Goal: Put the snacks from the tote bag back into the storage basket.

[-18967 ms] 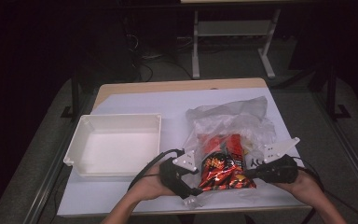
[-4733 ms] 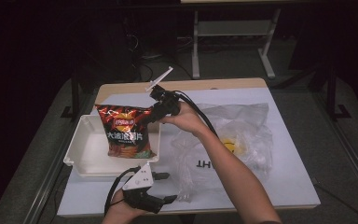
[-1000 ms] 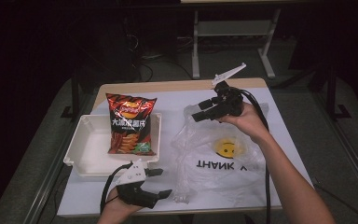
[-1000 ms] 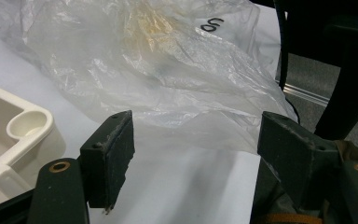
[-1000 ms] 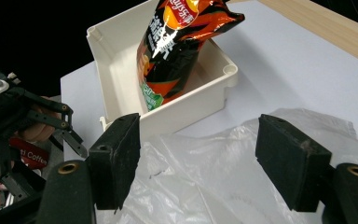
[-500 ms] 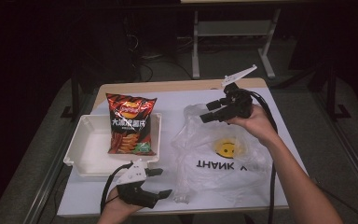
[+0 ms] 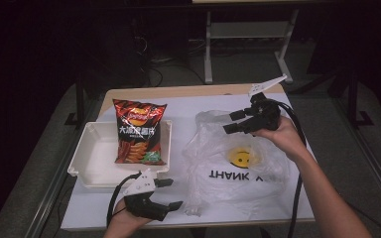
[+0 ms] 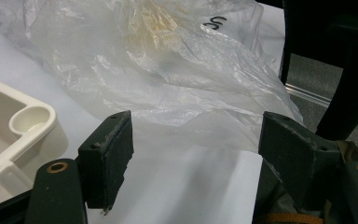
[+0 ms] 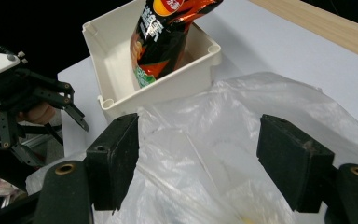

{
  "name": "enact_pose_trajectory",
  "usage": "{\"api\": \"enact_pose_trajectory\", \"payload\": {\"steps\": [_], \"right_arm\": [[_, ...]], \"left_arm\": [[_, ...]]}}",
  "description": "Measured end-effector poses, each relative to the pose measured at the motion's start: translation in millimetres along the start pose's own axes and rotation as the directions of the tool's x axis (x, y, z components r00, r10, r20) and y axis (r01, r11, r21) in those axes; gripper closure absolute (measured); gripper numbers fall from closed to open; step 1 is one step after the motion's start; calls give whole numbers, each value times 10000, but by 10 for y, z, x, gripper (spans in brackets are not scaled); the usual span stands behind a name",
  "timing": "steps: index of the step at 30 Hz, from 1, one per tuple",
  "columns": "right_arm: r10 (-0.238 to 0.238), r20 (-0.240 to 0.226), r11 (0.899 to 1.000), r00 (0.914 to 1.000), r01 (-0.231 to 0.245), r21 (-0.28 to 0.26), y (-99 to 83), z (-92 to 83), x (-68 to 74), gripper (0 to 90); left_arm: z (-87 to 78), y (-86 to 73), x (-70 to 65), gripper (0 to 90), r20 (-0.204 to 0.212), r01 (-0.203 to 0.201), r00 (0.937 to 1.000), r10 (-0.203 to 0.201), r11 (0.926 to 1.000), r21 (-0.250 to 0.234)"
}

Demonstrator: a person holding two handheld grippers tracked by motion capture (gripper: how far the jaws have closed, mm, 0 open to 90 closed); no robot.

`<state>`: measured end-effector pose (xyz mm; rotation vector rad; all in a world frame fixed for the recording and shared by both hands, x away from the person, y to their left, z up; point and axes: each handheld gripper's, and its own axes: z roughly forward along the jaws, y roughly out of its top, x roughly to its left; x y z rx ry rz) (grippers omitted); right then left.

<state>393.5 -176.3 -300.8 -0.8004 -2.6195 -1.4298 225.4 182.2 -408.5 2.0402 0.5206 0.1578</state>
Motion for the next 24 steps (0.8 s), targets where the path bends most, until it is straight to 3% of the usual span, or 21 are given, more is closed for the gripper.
{"api": "enact_pose_trajectory", "payload": {"steps": [24], "right_arm": [[300, 297, 9991, 9991, -292, -294, -398, -311, -50, 283]], "left_arm": [[-1, -7, 16, 257, -37, 51, 10000, -51, 10000, 86]]}}
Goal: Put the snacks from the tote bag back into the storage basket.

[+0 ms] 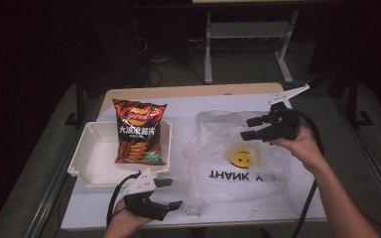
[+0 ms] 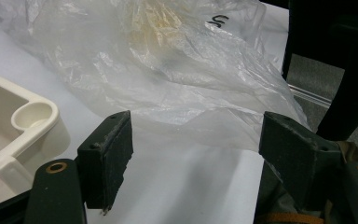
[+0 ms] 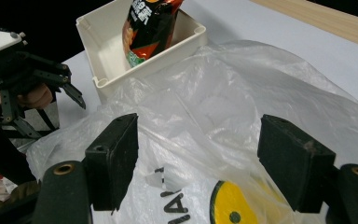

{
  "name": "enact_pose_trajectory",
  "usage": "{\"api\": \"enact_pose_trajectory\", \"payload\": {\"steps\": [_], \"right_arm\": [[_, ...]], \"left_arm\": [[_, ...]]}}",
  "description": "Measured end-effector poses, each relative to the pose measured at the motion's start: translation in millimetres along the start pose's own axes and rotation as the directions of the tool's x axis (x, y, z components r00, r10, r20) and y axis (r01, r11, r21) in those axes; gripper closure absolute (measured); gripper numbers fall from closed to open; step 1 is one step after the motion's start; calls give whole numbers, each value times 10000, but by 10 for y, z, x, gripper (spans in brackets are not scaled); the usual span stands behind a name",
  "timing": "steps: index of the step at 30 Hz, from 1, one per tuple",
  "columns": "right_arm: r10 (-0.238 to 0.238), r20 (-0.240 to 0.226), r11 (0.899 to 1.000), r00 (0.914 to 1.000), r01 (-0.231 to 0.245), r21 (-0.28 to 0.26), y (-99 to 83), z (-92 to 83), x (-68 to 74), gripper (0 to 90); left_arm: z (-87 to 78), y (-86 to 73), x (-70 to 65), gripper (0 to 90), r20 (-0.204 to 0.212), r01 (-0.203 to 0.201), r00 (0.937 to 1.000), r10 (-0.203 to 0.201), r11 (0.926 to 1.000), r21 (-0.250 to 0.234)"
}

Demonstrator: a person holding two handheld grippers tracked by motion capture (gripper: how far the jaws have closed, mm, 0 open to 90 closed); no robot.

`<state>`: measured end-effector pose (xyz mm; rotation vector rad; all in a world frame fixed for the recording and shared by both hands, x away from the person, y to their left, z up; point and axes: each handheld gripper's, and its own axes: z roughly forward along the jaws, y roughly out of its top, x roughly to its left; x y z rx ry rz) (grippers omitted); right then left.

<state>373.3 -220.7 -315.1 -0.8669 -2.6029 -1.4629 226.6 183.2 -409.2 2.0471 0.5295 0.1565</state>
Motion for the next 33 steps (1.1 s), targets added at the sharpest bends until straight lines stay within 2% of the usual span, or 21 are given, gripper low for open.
{"api": "enact_pose_trajectory", "payload": {"steps": [13, 33], "right_arm": [[58, 107, 9999, 9999, -56, -141, -163, -128, -3, 282], [450, 234, 9984, 9987, -441, -354, -504, -264, -79, 281]], "left_arm": [[8, -3, -2, 255, 10, 60, 10000, -60, 10000, -6], [19, -8, 5, 252, -3, 14, 10000, -14, 10000, 76]]}}
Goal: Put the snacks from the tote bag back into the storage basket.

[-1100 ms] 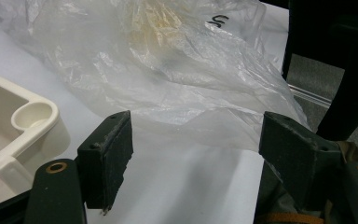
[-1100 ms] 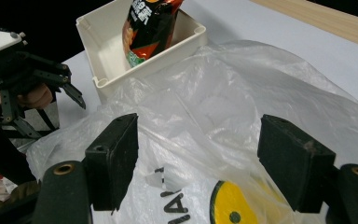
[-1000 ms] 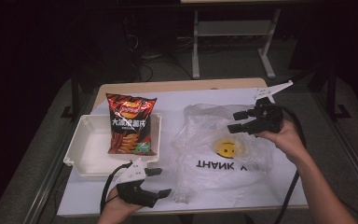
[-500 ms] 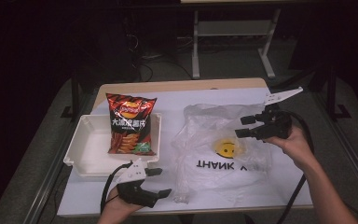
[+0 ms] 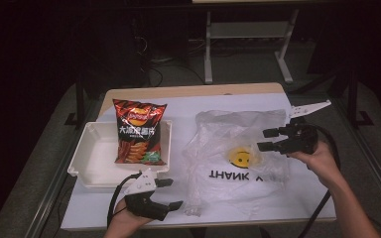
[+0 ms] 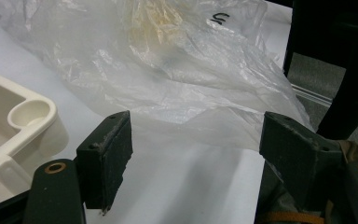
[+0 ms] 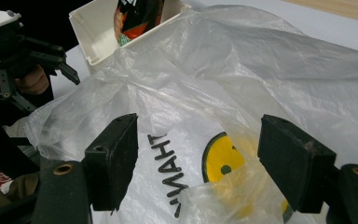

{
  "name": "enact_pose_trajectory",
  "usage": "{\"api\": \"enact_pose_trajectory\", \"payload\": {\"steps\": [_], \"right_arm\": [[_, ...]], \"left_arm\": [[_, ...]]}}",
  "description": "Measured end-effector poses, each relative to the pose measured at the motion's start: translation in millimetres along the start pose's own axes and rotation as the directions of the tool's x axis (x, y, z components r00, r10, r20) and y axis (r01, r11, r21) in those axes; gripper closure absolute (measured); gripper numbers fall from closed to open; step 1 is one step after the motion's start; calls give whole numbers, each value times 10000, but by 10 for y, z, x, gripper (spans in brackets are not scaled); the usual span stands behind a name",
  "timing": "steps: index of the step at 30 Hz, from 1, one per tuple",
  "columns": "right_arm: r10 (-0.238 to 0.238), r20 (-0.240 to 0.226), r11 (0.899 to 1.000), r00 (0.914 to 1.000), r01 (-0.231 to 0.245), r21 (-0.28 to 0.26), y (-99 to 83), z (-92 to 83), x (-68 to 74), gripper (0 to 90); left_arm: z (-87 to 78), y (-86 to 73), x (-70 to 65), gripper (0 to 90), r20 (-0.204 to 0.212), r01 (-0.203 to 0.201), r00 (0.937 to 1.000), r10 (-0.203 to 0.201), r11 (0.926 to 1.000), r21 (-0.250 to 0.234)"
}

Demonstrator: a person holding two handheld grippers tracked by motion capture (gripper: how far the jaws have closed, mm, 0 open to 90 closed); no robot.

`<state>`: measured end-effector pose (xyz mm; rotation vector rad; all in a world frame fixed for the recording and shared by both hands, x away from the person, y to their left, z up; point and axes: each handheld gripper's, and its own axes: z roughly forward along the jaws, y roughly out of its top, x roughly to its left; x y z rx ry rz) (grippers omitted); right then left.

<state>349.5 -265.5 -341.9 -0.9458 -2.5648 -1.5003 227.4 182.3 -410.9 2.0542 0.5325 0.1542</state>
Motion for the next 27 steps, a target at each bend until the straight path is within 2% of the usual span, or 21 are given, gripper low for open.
{"api": "enact_pose_trajectory", "payload": {"steps": [12, 24, 27], "right_arm": [[158, 53, 9998, 9999, -158, -152, -168, -77, -12, 279], [392, 156, 9991, 9991, -389, -178, -393, -132, -29, 278], [457, 159, 9988, 9988, -454, -172, -443, -140, -33, 278]], "left_arm": [[0, -4, 3, 252, -23, 80, 10000, -80, 10000, -10], [9, -5, 8, 251, -15, -38, 10000, 39, 10000, 20], [7, -8, -2, 251, -21, 94, 10000, -94, 10000, 3]]}}
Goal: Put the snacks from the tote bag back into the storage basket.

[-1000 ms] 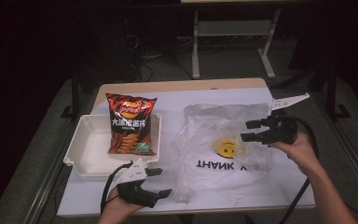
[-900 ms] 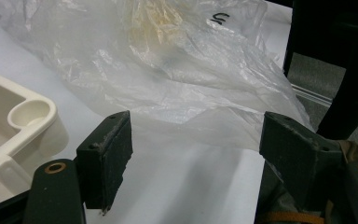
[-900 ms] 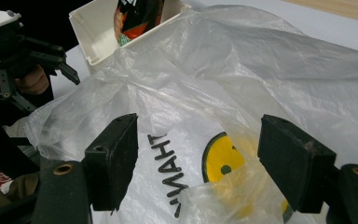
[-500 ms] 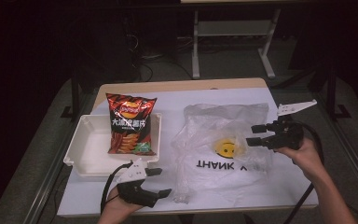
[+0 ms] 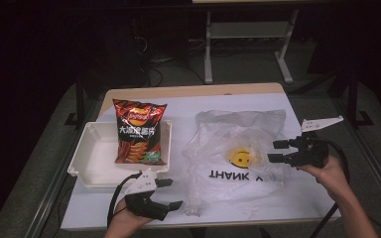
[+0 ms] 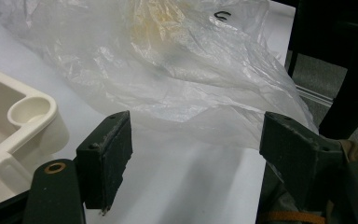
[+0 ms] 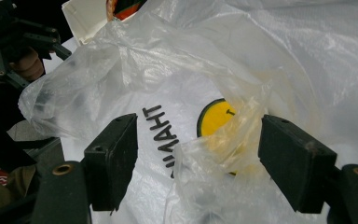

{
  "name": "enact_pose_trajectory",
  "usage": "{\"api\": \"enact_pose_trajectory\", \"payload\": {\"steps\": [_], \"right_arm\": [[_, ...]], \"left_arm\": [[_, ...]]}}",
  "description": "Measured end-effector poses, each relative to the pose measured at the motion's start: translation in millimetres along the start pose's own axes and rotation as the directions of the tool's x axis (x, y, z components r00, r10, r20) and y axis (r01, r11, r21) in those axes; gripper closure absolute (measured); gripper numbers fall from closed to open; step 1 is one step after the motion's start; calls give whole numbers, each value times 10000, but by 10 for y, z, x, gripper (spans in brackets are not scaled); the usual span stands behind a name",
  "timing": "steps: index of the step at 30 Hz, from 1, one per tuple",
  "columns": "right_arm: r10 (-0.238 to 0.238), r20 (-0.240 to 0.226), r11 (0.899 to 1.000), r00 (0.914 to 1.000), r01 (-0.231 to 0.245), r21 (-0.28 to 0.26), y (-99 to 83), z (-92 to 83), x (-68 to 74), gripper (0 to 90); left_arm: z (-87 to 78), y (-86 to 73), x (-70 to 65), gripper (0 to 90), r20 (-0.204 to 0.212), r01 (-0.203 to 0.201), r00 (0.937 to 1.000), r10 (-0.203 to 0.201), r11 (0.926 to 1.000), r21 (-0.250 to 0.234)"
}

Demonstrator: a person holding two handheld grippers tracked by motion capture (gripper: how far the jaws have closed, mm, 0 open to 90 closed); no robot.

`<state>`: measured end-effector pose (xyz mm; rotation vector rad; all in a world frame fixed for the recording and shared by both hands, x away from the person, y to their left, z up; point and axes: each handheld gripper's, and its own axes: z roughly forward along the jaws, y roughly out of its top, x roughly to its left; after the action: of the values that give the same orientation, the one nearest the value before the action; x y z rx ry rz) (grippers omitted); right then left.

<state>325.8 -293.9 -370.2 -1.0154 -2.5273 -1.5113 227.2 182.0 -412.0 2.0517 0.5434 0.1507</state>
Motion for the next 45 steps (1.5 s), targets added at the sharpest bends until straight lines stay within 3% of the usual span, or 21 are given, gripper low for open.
{"api": "enact_pose_trajectory", "payload": {"steps": [30, 45], "right_arm": [[468, 46, 9989, 9989, -468, 6, -481, -39, -38, 276], [490, 66, 9988, 9988, -490, 37, -642, -56, 47, 267]], "left_arm": [[4, -3, -1, 251, -9, 11, 10000, -11, 10000, 6], [14, -7, 1, 251, 6, -7, 10000, 7, 10000, 46]]}}
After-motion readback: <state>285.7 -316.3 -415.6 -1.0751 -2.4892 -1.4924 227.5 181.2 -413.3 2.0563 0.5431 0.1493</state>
